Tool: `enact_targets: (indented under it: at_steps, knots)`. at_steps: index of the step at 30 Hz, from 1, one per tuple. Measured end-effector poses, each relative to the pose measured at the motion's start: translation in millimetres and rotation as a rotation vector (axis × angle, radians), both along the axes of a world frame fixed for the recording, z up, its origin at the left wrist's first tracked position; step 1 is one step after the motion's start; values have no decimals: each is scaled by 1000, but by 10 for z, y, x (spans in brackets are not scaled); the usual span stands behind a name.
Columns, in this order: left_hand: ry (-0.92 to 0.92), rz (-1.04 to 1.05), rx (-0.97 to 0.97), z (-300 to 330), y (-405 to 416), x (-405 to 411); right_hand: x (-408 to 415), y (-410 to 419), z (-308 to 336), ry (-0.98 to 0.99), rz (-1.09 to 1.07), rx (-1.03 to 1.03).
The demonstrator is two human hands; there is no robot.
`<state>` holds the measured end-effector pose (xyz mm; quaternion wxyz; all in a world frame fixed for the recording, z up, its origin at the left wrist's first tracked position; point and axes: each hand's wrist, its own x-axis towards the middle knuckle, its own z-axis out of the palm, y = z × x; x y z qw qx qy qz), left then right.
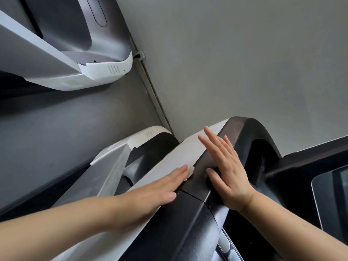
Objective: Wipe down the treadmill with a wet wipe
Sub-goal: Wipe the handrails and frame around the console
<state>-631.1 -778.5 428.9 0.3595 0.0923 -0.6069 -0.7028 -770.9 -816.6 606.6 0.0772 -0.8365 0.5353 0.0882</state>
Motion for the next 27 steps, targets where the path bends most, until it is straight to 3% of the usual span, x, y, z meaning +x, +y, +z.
enact_targets:
  at_steps: [3,5,9,19,27]
  knots:
    - [-80,-11,-20,205,-459,-407,4,5,1,-5,-18,-2]
    - [-21,-16,39,250,-587,-601,6,6,3,-10,-30,-3]
    - [-30,-38,160,465,-531,-295,-4,12,8,-2,-29,-1]
    - [-92,-91,-145,105,589,859,-3,11,12,23,9,7]
    - [-262,-194,-224,667,43,686,-2,7,3,5,10,-5]
